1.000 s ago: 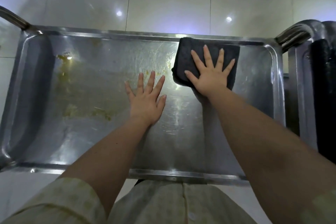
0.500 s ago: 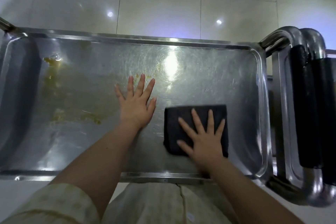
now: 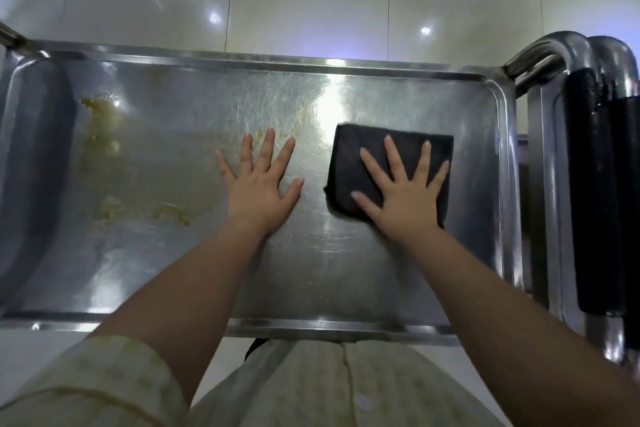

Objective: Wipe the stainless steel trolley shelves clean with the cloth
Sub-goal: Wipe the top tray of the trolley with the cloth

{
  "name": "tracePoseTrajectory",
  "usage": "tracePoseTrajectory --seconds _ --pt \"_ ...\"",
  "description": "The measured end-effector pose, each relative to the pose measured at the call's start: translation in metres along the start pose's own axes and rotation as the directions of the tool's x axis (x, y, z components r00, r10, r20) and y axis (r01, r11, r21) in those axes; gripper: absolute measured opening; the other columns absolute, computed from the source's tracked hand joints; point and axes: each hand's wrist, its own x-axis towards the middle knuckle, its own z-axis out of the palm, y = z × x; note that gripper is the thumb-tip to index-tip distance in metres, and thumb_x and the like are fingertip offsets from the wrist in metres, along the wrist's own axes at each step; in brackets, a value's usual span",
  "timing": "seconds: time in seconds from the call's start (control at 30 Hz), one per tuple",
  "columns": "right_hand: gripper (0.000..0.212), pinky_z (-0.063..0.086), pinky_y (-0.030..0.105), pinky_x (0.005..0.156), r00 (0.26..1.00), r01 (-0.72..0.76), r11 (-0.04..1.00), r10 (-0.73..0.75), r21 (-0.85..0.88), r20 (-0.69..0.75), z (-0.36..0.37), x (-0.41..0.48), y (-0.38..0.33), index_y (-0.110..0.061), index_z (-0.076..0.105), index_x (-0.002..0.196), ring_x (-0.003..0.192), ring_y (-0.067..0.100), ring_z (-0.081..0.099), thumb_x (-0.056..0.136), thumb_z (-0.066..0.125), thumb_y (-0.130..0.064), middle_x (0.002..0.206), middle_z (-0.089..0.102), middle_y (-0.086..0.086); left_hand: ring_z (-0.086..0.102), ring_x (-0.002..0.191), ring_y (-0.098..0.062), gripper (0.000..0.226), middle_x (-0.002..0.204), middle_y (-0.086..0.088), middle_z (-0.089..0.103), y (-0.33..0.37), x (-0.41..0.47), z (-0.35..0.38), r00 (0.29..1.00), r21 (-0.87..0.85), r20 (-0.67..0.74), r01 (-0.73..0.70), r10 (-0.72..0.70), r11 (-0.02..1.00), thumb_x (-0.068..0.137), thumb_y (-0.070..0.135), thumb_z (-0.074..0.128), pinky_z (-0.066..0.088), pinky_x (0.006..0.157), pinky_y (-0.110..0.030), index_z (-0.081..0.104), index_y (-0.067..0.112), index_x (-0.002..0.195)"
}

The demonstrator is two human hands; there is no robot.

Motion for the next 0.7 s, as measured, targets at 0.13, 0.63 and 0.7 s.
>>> tracePoseTrajectory --seconds 0.13,0.63,0.7 --pt "0.073 0.006 0.078 0.105 0.991 0.12 0.993 -0.119 -0.001 0.052 0.05 -0.135 -0.007 -0.047 0.021 0.151 0.144 0.053 -0.003 0.086 0.029 -0.078 0.163 0.018 -0.001 -0.015 0.15 -0.027 0.068 0.164 0.007 -0.012 0.0 -0.001 0.0 1.0 -0.009 -0.002 -0.008 0.008 1.0 0.092 0.067 0.01 -0.014 0.111 -0.067 -0.006 0.044 0.154" --pt "0.074 -0.011 0.073 0.108 0.979 -0.204 0.977 0.204 0.061 -0.002 -0.046 0.097 0.081 -0.057 -0.011 0.147 0.144 0.045 -0.021 0.083 0.018 -0.084 0.161 -0.02 -0.015 -0.014 0.15 -0.026 0.068 0.164 0.009 -0.01 0.0 0.002 0.003 1.0 -0.021 -0.025 0.0 -0.001 1.0 0.092 0.068 0.013 -0.013 0.112 -0.066 -0.002 0.045 0.154" --pt "0.074 -0.01 0.072 0.109 0.983 -0.181 0.983 0.181 0.035 -0.008 -0.038 0.078 0.081 -0.057 -0.014 0.146 0.144 0.044 -0.021 0.083 0.016 -0.084 0.161 -0.019 -0.015 -0.013 0.151 -0.026 0.068 0.164 0.009 -0.008 -0.001 0.001 0.004 1.0 -0.022 -0.03 -0.005 0.004 1.0 0.092 0.067 0.014 -0.013 0.112 -0.066 -0.002 0.045 0.154"
